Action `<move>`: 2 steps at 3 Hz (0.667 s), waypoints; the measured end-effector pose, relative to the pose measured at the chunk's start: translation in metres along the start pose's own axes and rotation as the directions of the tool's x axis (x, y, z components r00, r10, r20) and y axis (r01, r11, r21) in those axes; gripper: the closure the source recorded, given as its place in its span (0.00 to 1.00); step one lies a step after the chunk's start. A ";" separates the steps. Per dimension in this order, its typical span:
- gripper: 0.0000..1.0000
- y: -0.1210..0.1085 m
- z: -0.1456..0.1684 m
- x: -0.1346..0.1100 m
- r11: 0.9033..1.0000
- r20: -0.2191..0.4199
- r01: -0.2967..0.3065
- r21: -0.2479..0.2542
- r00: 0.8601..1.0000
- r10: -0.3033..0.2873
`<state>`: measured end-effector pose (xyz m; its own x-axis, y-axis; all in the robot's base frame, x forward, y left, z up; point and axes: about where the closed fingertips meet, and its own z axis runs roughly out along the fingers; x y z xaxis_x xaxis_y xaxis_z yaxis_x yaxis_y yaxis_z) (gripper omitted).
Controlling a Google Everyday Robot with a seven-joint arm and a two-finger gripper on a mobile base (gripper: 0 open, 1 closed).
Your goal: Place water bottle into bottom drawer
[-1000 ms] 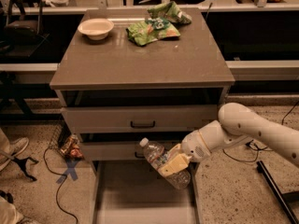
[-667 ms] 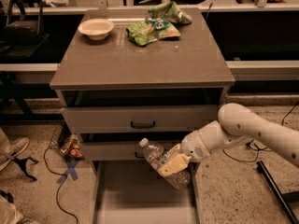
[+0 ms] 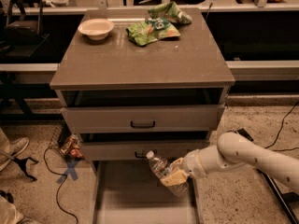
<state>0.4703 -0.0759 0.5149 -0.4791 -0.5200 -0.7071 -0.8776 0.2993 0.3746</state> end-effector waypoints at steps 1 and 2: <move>1.00 -0.041 0.062 0.063 0.998 0.017 -0.050 0.043 0.999 0.049; 1.00 -0.060 0.113 0.092 0.994 -0.028 -0.089 0.062 0.995 0.091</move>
Offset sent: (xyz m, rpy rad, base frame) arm 0.0176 0.0463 -0.2239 -0.1165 0.0923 -0.1127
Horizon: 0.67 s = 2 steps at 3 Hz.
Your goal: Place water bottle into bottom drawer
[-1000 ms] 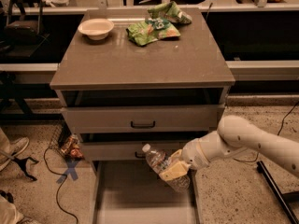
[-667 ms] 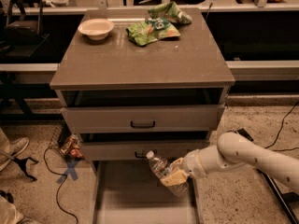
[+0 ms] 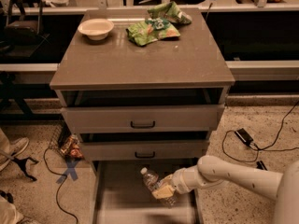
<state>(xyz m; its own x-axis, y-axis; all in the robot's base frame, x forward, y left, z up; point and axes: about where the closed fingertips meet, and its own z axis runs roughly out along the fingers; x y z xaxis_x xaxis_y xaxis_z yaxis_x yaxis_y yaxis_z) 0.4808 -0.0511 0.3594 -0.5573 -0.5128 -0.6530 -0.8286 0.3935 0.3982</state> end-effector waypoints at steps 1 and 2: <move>1.00 -0.015 0.052 0.019 0.999 -0.075 -0.047 0.021 0.996 0.049; 1.00 -0.030 0.102 0.034 0.993 -0.133 -0.111 0.035 0.984 0.115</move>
Offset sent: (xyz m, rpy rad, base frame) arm 0.0209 0.0763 -0.1584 -0.1845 0.2141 -0.0735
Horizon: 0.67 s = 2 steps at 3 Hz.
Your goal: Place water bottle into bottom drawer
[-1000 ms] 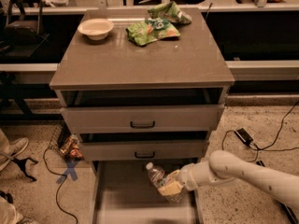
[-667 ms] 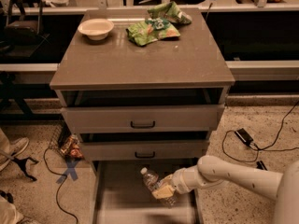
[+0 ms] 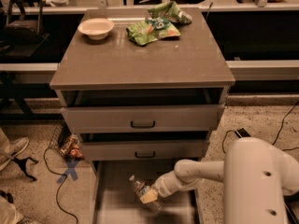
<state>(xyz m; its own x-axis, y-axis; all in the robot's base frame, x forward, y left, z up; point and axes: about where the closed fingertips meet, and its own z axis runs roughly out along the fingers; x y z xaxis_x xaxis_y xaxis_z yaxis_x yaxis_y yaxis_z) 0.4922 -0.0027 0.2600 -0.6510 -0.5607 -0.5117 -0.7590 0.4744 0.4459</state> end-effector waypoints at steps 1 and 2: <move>0.86 -0.010 0.038 0.008 0.998 -0.027 -0.062 -0.003 0.998 0.062; 0.63 -0.015 0.064 0.015 0.994 -0.029 -0.107 -0.005 0.994 0.107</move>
Offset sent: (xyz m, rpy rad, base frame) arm 0.0031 0.0389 -0.0897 -0.0191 0.1235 -0.1058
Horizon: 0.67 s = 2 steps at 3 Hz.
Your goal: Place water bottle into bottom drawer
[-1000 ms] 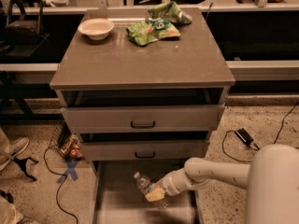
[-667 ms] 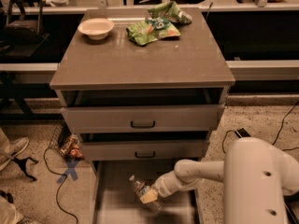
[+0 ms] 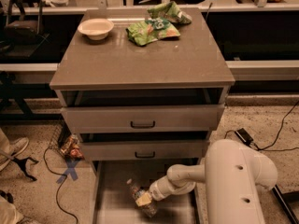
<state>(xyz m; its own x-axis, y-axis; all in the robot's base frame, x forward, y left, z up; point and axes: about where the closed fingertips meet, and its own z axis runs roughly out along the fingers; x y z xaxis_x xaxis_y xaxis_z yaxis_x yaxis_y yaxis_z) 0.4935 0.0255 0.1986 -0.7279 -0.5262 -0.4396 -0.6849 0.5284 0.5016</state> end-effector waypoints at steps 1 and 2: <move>0.39 -0.003 0.017 0.006 0.999 0.006 -0.032 -0.008 0.999 0.032; 0.16 -0.003 0.030 0.013 0.998 0.010 -0.056 -0.021 0.998 0.056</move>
Offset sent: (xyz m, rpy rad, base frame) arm -0.0109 0.0135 -0.0431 0.0315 0.0608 -0.0605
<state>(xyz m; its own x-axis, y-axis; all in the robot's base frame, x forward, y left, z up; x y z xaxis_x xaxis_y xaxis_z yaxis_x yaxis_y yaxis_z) 0.4853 0.0368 0.1692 -0.7652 -0.4894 -0.4182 -0.6426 0.5429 0.5406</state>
